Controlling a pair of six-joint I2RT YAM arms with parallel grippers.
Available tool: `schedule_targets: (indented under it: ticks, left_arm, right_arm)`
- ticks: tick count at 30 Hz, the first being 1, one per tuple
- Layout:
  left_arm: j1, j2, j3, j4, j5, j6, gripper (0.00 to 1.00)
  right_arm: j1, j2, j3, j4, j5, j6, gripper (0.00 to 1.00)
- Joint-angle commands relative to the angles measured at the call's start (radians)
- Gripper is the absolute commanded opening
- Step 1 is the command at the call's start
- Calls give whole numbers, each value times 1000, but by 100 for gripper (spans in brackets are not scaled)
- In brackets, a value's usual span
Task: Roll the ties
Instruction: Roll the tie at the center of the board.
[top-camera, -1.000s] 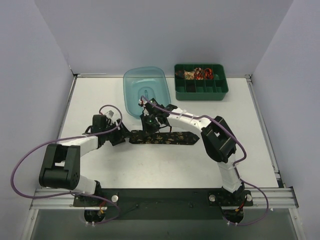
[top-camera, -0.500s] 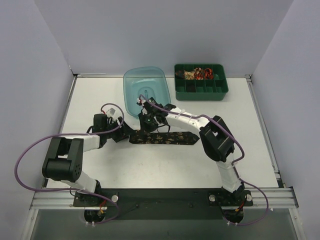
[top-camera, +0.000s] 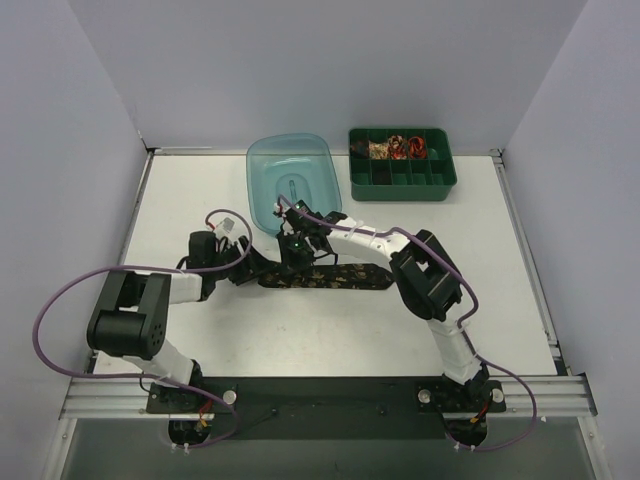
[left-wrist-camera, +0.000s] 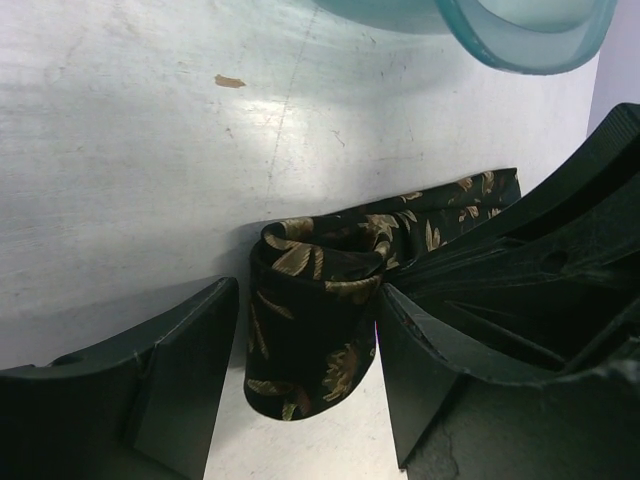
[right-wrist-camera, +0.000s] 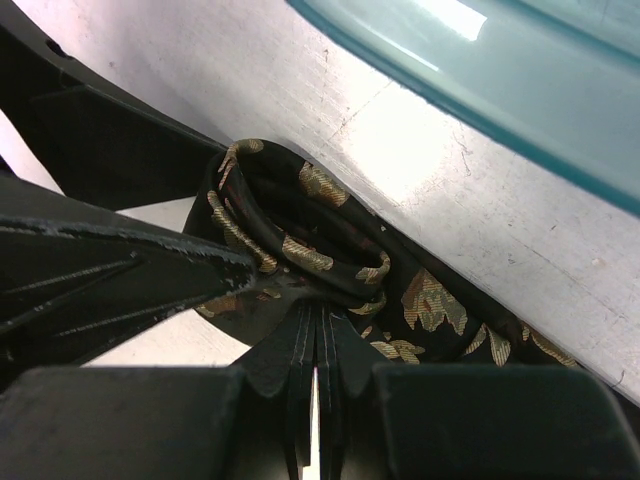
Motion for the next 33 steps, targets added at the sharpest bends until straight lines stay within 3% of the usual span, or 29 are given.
schedule_targets:
  ticks: [1, 5, 9, 10, 13, 17, 21, 28, 33]
  left_arm:
    - [-36, 44, -20, 30, 14, 9, 66]
    - [-63, 68, -14, 69, 18, -2, 59]
    - [-70, 85, -35, 168, 23, -26, 40]
    - [-72, 87, -35, 182, 25, -37, 26]
    - [-70, 96, -22, 187, 32, -48, 0]
    - [-72, 91, 40, 66, 26, -11, 0]
    - [-70, 24, 118, -201, -61, 93, 0]
    - [-84, -65, 240, -554, -337, 233, 0]
    - [-170, -60, 336, -760, -509, 291, 0]
  right_arm:
    - [-3, 28, 24, -22, 14, 5, 2]
    - [-13, 36, 22, -23, 2, 8, 2]
    - [-20, 45, 22, -22, -11, 8, 2]
    - [-20, 46, 22, -22, -11, 10, 2]
    - [-20, 43, 19, -20, -12, 7, 2]
    - [-29, -4, -1, -20, -15, 4, 2]
    - [-55, -88, -48, -14, -8, 1, 2]
    - [-115, -239, -145, -5, -3, -9, 2]
    - [-150, -314, -206, -3, 5, -21, 3]
